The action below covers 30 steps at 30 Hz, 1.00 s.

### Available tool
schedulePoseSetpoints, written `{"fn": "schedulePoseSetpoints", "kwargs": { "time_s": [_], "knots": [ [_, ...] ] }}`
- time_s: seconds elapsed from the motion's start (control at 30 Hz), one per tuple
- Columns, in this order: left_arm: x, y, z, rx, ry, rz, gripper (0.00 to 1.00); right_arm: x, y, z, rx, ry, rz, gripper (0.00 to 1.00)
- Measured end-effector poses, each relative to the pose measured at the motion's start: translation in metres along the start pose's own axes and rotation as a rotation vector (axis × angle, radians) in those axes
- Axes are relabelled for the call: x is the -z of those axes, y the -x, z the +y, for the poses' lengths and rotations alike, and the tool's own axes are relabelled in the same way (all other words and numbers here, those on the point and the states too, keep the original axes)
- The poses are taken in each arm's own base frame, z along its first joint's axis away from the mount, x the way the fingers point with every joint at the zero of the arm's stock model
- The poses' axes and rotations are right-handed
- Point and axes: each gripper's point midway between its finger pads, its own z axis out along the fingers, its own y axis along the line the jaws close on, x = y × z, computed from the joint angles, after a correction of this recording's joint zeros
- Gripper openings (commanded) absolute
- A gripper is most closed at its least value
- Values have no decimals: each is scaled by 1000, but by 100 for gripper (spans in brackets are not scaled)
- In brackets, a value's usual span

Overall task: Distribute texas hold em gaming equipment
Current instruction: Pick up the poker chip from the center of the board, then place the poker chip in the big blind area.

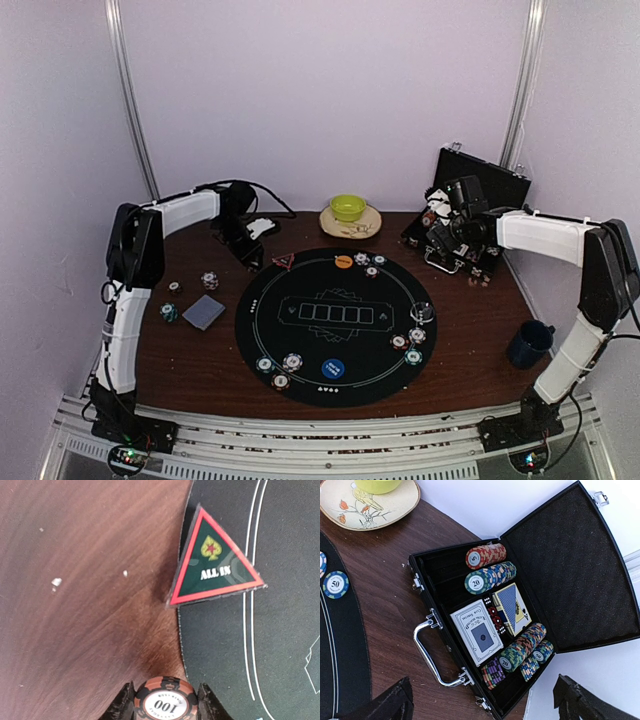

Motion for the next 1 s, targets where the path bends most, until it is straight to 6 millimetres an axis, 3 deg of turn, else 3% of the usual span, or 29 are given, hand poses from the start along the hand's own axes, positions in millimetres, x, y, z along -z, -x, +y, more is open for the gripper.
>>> {"fn": "schedulePoseSetpoints", "kwargs": {
  "time_s": [0.13,0.2,0.4,0.6,0.77,1.0],
  "knots": [
    [6,14,-10,-43,41,-8,33,0,0,0,0,-1,0,100],
    [10,29,-24,-86,53,-25,33,0,0,0,0,-4,0,100],
    [26,90,-100,-259,39,-153,33,0,0,-2,-1,-14,2,100],
    [31,131,-177,-391,-41,-291,33,0,0,-4,-2,-22,4,100],
    [22,165,-200,-434,-59,-411,33,0,1,-5,-4,-28,2,100],
    [-9,196,-202,-444,-63,-504,33,0,1,-6,-6,-33,-1,100]
  ]
}}
